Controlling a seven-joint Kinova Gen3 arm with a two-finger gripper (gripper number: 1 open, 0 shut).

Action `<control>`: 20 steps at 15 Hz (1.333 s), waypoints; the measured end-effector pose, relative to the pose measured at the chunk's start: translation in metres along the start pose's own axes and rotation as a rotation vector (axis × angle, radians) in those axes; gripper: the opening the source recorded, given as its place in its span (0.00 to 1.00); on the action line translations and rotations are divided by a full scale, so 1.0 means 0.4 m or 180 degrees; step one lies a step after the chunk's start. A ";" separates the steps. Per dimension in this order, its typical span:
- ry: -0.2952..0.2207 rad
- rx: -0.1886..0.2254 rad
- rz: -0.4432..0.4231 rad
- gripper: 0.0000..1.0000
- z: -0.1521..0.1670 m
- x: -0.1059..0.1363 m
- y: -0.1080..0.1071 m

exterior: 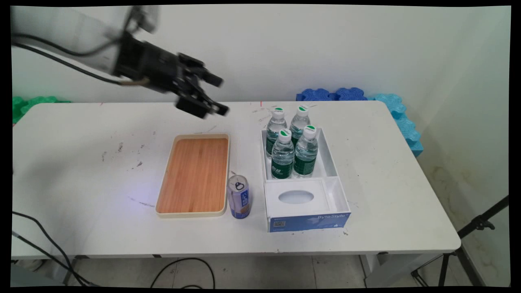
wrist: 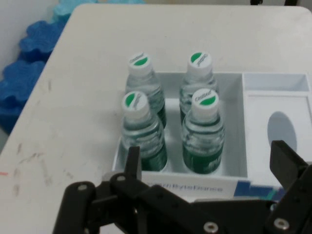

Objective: Pick up the green bottle from the white box

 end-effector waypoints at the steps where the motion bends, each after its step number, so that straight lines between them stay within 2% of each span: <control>1: -0.0022 -0.0019 -0.0003 1.00 0.047 0.003 0.011; 7: -0.0138 -0.0042 -0.0012 1.00 0.197 -0.021 0.025; 12: -0.0254 -0.0081 0.0007 1.00 0.318 -0.071 0.018; 20: -0.0234 -0.0164 -0.0060 1.00 0.425 -0.122 0.011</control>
